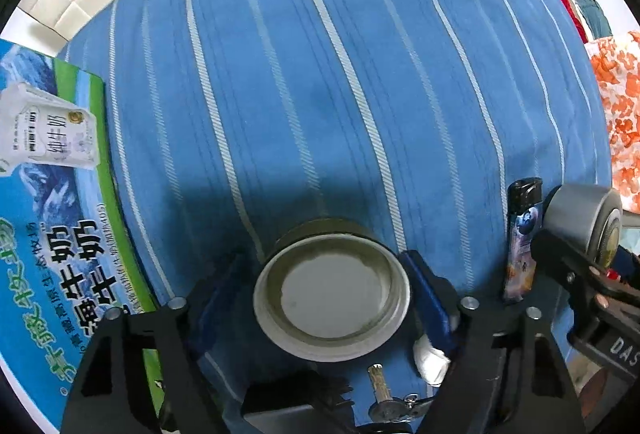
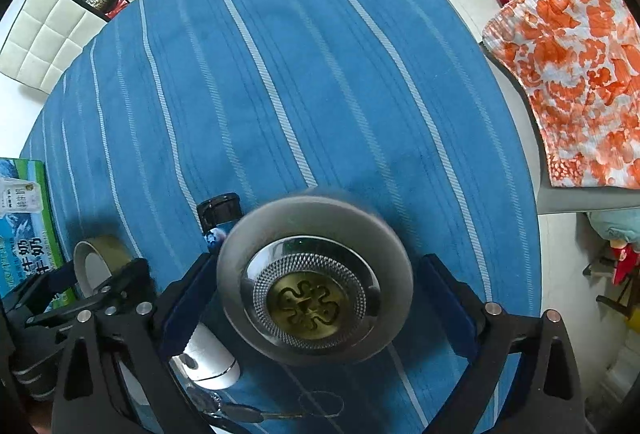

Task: Organize rigid objects
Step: 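Grasp the silver canister with the right tool while the left tool grasps the white-lidded silver tin, then carry the canister with the right tool while the left tool carries the tin into the blue box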

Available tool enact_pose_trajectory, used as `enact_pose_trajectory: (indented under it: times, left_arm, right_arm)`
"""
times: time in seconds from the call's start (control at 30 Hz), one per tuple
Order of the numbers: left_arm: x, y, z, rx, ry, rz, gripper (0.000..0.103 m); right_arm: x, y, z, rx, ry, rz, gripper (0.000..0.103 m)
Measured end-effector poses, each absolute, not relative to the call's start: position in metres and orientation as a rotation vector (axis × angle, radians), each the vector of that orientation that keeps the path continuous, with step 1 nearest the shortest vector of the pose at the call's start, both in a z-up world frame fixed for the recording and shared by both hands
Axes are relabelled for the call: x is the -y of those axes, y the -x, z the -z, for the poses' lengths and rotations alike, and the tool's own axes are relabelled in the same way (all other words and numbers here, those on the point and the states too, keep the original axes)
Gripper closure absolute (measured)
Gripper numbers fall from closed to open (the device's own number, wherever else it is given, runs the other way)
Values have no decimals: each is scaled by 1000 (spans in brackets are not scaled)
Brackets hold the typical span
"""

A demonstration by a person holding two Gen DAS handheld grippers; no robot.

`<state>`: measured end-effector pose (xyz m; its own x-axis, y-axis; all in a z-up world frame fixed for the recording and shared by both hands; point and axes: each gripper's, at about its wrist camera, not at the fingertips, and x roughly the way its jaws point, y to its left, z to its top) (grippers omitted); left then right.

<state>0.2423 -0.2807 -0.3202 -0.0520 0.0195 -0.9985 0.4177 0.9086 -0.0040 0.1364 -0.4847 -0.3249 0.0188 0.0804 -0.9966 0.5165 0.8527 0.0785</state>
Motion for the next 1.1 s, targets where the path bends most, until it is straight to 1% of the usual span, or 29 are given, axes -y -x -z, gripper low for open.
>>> enact_pose_trajectory:
  times: [0.1,0.13,0.27,0.5,0.53,0.57,0.6,0.8,1.1]
  left_arm:
    - [283,-239,322,-1584,-347,341,36]
    - [287,-236,321,-1580,-353,345,40]
    - [290,-235,323,-1580,-357,346,40]
    - [292,-232,326,-1569,-341,338,40]
    - [291,-231,325,-1569,-338,336,41]
    - [286,-229,322,-1567,-334,332,41]
    - [280,-228,321,-1565,-327,328,41]
    - [276,-223,315,-1551,-310,326,41]
    - [268,-209,272,-1450,-308,357,41]
  right_arm:
    - [482,-136,327,-1533,-484,358,7]
    - [481,-137,327,-1531,-485,357,8]
    - [477,-140,323,-1525,-475,353,14]
    - [477,-141,322,-1529,-475,355,15]
    - [477,-140,321,-1526,-481,355,17]
    - [478,-140,320,-1519,-487,357,24]
    - [481,-139,319,-1510,-494,356,27]
    - [475,-139,314,-1527,-450,356,28]
    - [461,-124,291,-1496,-424,351,29]
